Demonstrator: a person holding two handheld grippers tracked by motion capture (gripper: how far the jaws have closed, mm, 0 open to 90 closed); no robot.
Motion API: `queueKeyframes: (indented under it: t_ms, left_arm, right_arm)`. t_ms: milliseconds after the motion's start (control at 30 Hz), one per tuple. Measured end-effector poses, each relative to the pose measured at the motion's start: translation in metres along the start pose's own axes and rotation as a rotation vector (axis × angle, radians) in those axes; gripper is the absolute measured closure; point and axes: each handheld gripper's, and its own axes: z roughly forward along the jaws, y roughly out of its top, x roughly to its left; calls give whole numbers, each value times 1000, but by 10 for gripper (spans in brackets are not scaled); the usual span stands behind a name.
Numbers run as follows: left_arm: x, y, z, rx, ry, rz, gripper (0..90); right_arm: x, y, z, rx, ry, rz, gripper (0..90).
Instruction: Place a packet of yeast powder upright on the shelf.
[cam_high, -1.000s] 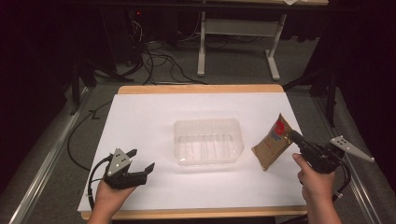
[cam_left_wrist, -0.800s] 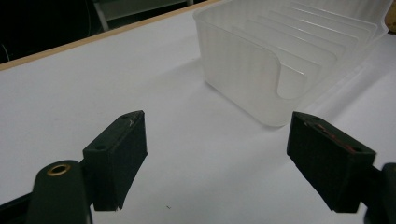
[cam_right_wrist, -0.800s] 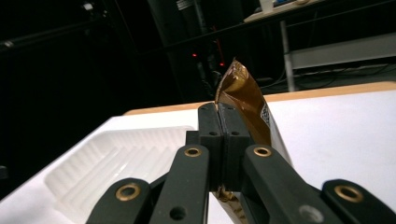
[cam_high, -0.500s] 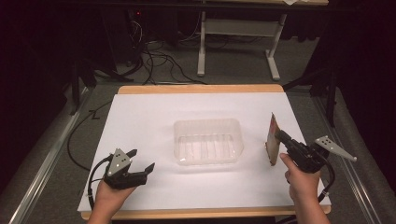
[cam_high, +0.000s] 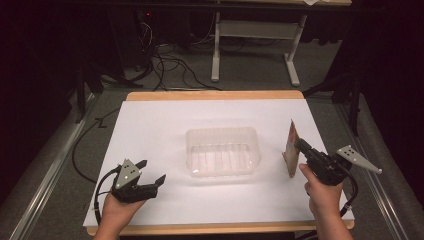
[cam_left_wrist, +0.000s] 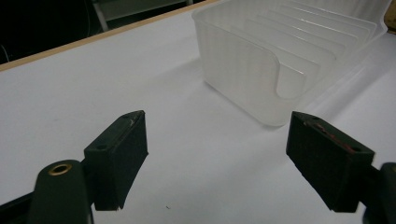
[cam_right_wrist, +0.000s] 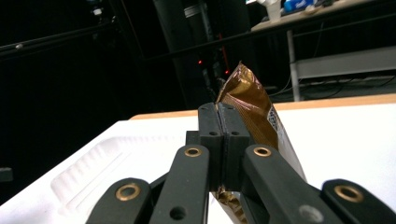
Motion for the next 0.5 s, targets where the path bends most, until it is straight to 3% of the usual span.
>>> queueKeyframes:
  t_ms: [133, 500]
  left_arm:
    - [0, 0, 1, 0, 0, -5, 212]
    - [1, -1, -1, -4, 1, -6, 212]
  right_arm:
    - [-2, 8, -5, -43, -33, 0, 900]
    - [3, 20, -8, -108, -5, 27, 900]
